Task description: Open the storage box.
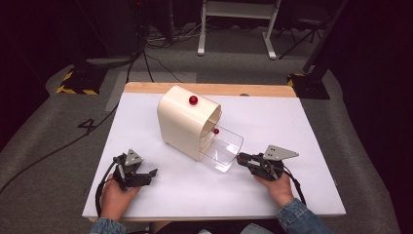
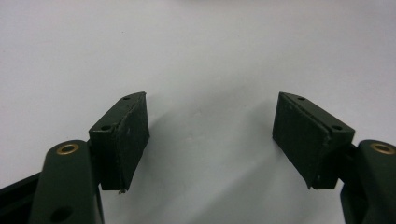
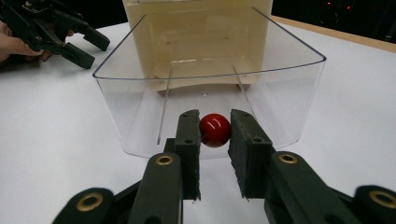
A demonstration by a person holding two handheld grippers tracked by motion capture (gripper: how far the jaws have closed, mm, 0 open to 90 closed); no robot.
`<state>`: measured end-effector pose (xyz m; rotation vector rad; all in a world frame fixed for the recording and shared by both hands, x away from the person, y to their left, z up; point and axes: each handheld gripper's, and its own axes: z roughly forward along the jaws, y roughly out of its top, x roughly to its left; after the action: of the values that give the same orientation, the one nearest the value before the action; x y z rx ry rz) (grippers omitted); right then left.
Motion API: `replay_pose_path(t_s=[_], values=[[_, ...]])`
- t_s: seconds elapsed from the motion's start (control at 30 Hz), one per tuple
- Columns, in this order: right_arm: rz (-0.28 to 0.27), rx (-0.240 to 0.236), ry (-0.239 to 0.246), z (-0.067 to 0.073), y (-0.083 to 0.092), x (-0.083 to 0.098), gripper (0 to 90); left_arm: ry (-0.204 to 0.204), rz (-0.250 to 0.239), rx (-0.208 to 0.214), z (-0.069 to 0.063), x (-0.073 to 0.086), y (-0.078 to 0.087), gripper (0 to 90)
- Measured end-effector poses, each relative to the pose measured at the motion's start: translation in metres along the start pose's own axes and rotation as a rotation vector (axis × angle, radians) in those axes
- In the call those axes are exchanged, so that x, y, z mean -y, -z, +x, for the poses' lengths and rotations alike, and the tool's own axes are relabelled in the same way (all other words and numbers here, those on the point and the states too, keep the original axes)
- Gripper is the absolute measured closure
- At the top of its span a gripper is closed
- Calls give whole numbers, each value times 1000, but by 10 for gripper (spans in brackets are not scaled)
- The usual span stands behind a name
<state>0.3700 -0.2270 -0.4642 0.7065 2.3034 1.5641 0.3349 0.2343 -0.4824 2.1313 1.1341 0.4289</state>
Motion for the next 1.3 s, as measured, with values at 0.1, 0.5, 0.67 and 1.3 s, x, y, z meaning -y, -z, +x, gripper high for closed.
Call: replay_pose_path(t_s=[0.1,0.5,0.67,1.3], values=[[5,0,-5,1,7,4,740,-1,1,-1,0,0,0,274],[71,-4,-57,-6,4,14,686,-1,1,0,0,0,0,274],[63,-3,-51,-6,7,12,646,-2,1,-1,0,0,0,274],[-33,20,64,6,30,-43,633,0,0,0,0,0,0,274]])
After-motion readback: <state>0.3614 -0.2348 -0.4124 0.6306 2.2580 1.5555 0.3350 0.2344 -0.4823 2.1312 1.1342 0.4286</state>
